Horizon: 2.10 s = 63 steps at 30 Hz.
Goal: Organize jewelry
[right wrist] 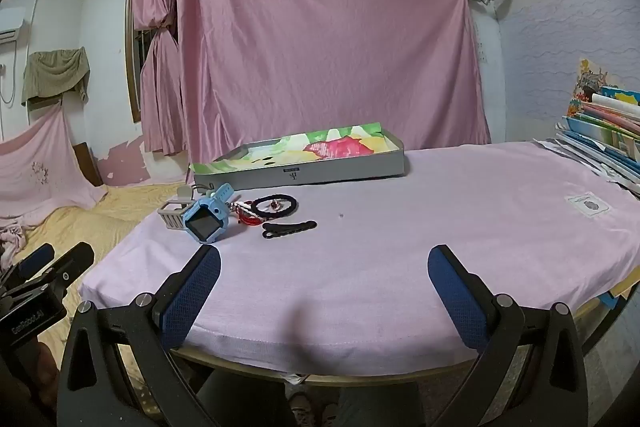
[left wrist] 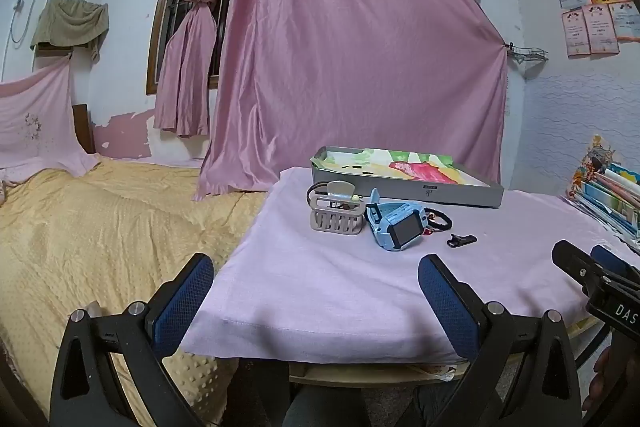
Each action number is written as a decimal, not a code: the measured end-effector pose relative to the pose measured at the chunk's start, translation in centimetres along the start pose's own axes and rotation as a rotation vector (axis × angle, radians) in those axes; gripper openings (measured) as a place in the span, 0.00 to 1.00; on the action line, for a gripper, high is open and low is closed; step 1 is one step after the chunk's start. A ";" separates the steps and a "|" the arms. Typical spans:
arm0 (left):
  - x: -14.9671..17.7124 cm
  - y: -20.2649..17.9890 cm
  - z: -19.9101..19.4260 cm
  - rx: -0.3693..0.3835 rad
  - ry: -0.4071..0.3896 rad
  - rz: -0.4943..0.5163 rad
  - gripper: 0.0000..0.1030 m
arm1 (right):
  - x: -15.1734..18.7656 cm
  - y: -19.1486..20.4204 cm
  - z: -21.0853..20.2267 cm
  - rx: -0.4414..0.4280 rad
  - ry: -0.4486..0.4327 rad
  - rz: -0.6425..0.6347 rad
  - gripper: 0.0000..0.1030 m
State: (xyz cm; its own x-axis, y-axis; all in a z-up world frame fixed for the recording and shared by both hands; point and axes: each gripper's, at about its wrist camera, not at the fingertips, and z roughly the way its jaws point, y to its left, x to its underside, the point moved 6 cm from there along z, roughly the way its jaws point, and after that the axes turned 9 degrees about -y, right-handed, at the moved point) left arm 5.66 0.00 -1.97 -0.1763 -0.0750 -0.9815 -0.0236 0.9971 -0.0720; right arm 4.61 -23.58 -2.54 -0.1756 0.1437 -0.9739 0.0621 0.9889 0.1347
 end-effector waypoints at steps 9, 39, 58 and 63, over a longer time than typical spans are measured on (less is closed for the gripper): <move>0.0 -0.1 -0.1 0.011 0.002 0.001 1.00 | 0.0 0.0 0.1 0.001 0.003 0.002 0.99; 0.5 0.1 -0.3 0.002 0.004 -0.003 1.00 | 0.1 0.1 0.1 0.001 0.007 0.004 0.99; 0.5 -0.2 -0.1 0.003 0.006 -0.004 1.00 | 0.5 -0.1 0.5 0.003 0.012 0.011 0.99; 0.6 -0.2 -0.1 0.001 0.007 -0.005 1.00 | 0.7 0.2 0.7 0.002 0.015 0.011 0.99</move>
State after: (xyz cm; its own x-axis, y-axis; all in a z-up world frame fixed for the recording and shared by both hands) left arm 5.50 -0.27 -2.50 -0.1827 -0.0802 -0.9799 -0.0233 0.9967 -0.0773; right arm 5.17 -23.27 -3.35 -0.1893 0.1555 -0.9695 0.0663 0.9872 0.1454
